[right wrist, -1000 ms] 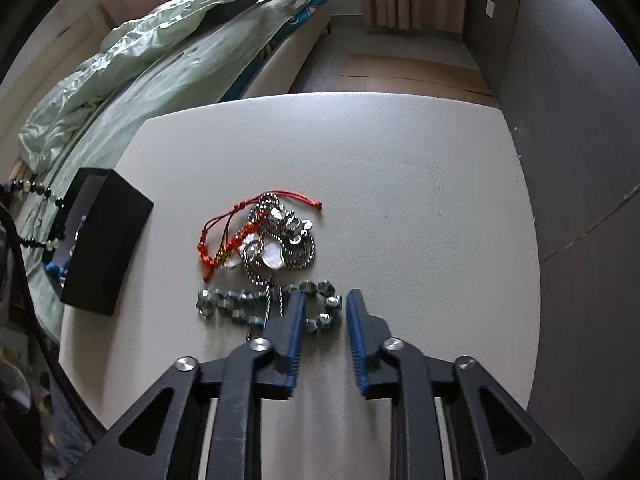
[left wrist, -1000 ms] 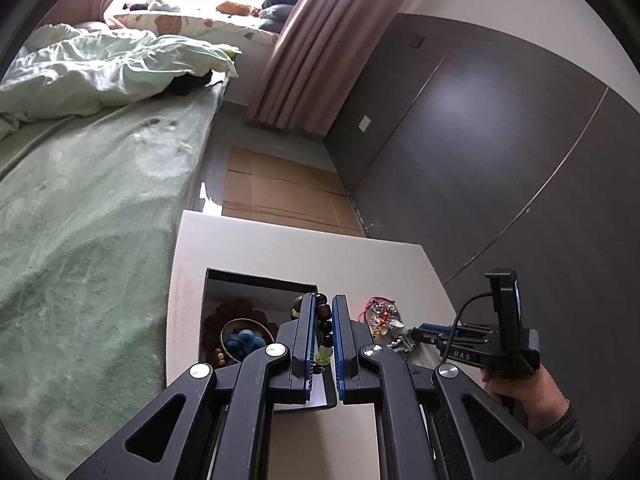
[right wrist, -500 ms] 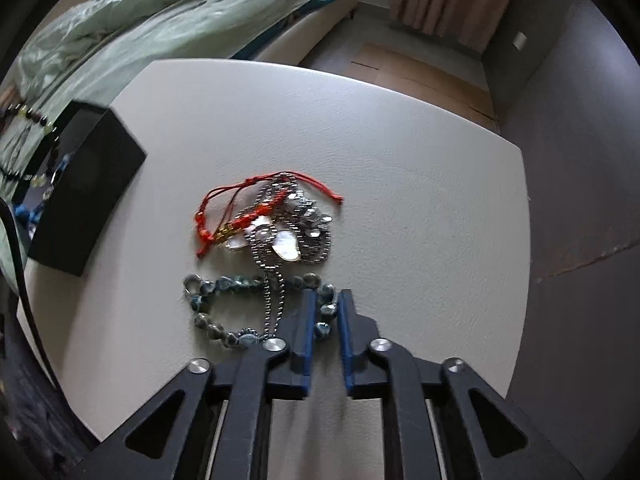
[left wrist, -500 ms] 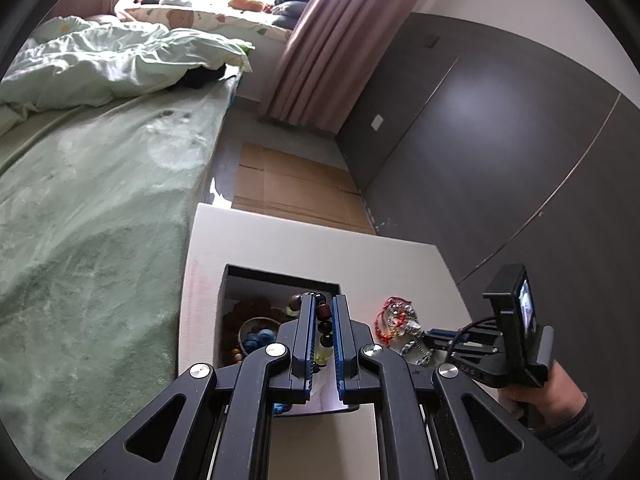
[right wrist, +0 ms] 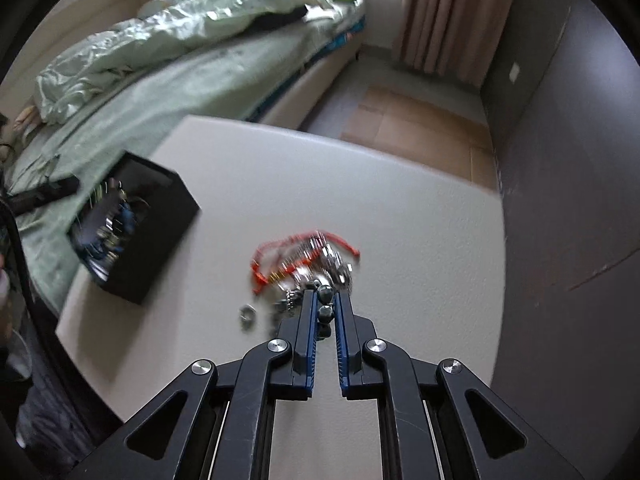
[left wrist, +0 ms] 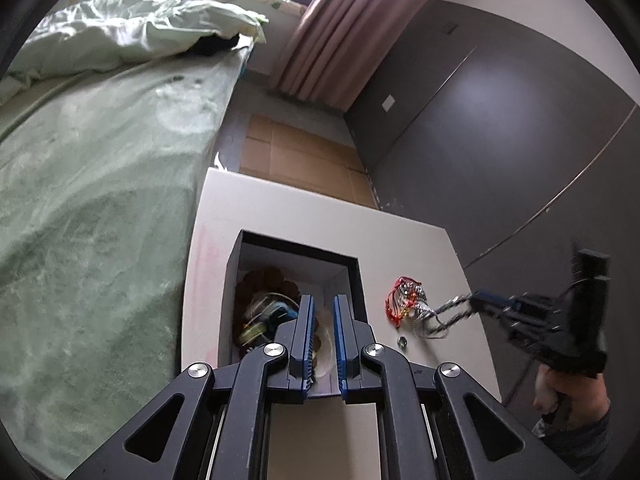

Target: Organize jewelry

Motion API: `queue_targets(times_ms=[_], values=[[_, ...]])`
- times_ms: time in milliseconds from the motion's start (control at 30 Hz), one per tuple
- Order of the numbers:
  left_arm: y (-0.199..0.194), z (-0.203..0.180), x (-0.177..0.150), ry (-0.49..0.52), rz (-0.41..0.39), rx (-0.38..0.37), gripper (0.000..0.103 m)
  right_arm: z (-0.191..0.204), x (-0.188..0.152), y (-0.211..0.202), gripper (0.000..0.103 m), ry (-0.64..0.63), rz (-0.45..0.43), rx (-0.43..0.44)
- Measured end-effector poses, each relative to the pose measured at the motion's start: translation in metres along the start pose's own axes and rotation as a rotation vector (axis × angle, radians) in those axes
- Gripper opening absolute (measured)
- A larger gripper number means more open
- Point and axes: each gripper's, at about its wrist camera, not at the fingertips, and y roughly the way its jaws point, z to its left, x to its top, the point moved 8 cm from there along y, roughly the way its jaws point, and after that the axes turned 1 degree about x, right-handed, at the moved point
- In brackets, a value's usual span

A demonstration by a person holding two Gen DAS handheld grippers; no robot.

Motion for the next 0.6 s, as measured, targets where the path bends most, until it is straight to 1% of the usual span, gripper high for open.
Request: queue_targets(times_ms=[67, 100, 133, 167, 200, 233, 300, 467, 600], values=[[-0.004, 0.001, -0.001, -0.001, -0.005, 0.001, 0.011, 0.007, 0.012, -0.014, 0.010, -0.017, -0.033, -0.004], [-0.007, 0.001, -0.001, -0.001, -0.009, 0.002, 0.014, 0.009, 0.018, -0.018, 0.010, -0.024, -0.043, -0.005], [-0.008, 0.002, -0.002, -0.002, -0.012, 0.001, 0.025, 0.014, 0.024, -0.027, 0.010, -0.036, -0.063, -0.006], [-0.010, 0.002, -0.002, -0.003, -0.017, -0.001, 0.034, 0.018, 0.028, -0.032, 0.010, -0.042, -0.075, -0.007], [-0.015, 0.002, -0.002, -0.003, -0.029, -0.002, 0.053, 0.024, 0.031, -0.037, 0.010, -0.048, -0.087, -0.008], [-0.018, 0.002, -0.002, -0.002, -0.042, -0.003, 0.065, 0.029, 0.037, -0.044, 0.010, -0.058, -0.104, -0.007], [-0.029, 0.003, -0.001, -0.001, -0.076, -0.006, 0.067, 0.039, 0.046, -0.052, 0.010, -0.067, -0.129, 0.003], [-0.040, 0.009, 0.002, -0.019, -0.097, 0.000, 0.067, 0.074, 0.064, -0.065, 0.010, -0.092, -0.173, 0.062], [-0.049, 0.017, 0.003, -0.027, -0.105, 0.009, 0.068, 0.102, 0.073, -0.064, 0.010, -0.110, -0.186, 0.104]])
